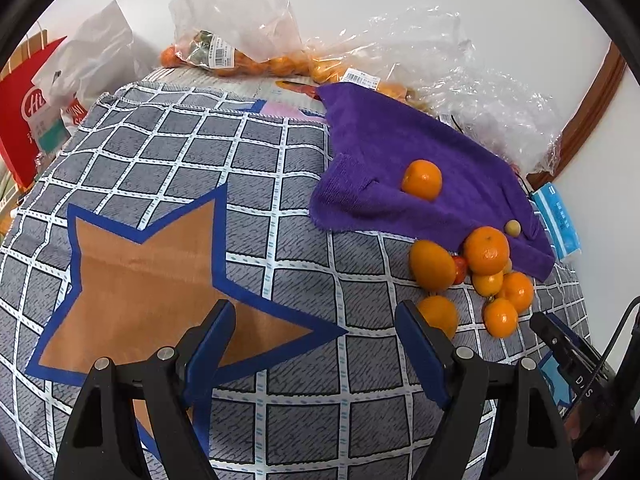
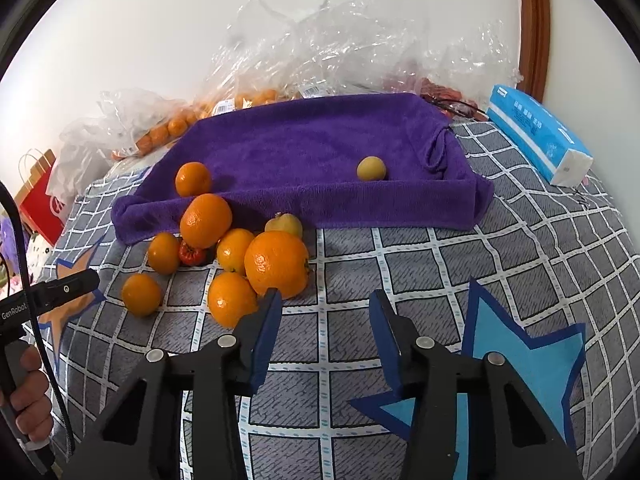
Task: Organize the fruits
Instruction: 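Withdraw both grippers from the towel back toward the remaining fruits, then close the right gripper on a large orange while the left gripper grasps another orange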
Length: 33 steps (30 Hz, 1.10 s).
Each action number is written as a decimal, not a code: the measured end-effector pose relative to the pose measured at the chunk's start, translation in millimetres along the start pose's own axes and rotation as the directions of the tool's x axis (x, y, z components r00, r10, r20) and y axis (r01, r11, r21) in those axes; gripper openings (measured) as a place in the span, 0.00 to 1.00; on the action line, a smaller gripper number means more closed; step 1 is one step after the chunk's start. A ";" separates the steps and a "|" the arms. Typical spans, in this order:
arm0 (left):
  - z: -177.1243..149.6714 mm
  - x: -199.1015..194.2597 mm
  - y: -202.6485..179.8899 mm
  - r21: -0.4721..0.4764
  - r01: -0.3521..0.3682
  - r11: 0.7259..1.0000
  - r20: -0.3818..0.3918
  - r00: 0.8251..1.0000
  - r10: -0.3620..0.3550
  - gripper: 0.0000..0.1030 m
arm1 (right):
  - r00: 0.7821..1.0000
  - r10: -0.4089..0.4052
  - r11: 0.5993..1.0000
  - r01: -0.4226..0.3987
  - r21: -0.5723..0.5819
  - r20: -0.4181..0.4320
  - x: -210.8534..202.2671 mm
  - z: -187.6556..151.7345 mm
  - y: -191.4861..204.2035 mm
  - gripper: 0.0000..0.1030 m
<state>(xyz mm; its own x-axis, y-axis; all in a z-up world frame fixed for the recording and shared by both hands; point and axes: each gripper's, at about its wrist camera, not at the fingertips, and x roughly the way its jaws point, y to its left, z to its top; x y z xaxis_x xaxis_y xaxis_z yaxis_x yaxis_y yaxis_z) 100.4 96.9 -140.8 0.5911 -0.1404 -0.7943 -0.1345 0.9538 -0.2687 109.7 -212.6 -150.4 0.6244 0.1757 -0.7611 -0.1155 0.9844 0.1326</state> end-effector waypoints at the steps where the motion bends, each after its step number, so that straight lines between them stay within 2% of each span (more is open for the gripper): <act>1: 0.1 -0.1 0.0 -0.001 0.000 1.000 0.001 1.000 0.000 0.78 | 1.000 0.005 1.000 -0.005 -0.001 0.002 0.0 0.3 0.4 0.45; 11: -0.2 -0.7 1.7 0.012 0.015 1.000 -0.002 1.000 -0.015 0.78 | 0.997 0.077 0.997 -0.077 0.019 0.006 9.4 15.6 8.5 0.45; 18: -0.4 0.0 -0.6 0.026 0.036 0.999 0.003 0.999 -0.036 0.78 | 0.994 0.099 0.995 -0.098 0.027 -0.034 27.4 21.5 16.7 0.45; 20: -1.8 -0.9 -2.6 0.034 0.043 0.998 0.010 0.999 -0.043 0.78 | 0.994 0.103 0.994 -0.103 0.022 -0.037 30.3 22.4 19.2 0.40; 28: -6.1 -3.7 -23.9 0.098 0.119 0.988 0.010 0.993 -0.121 0.78 | 0.999 0.047 0.999 -0.047 0.024 -0.008 12.8 16.9 4.1 0.39; 33: -10.8 6.4 -48.8 0.148 0.127 0.981 -0.009 0.992 -0.127 0.78 | 0.999 0.011 1.000 -0.011 0.018 -0.030 8.4 6.9 -13.9 0.39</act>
<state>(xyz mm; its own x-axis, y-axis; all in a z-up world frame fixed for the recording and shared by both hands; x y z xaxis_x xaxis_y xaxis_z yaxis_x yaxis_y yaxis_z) 102.1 46.5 -138.7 0.5962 -0.2625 -0.7587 0.0604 0.9570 -0.2837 121.9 -224.8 -154.3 0.5998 0.1866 -0.7781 -0.1083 0.9824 0.1521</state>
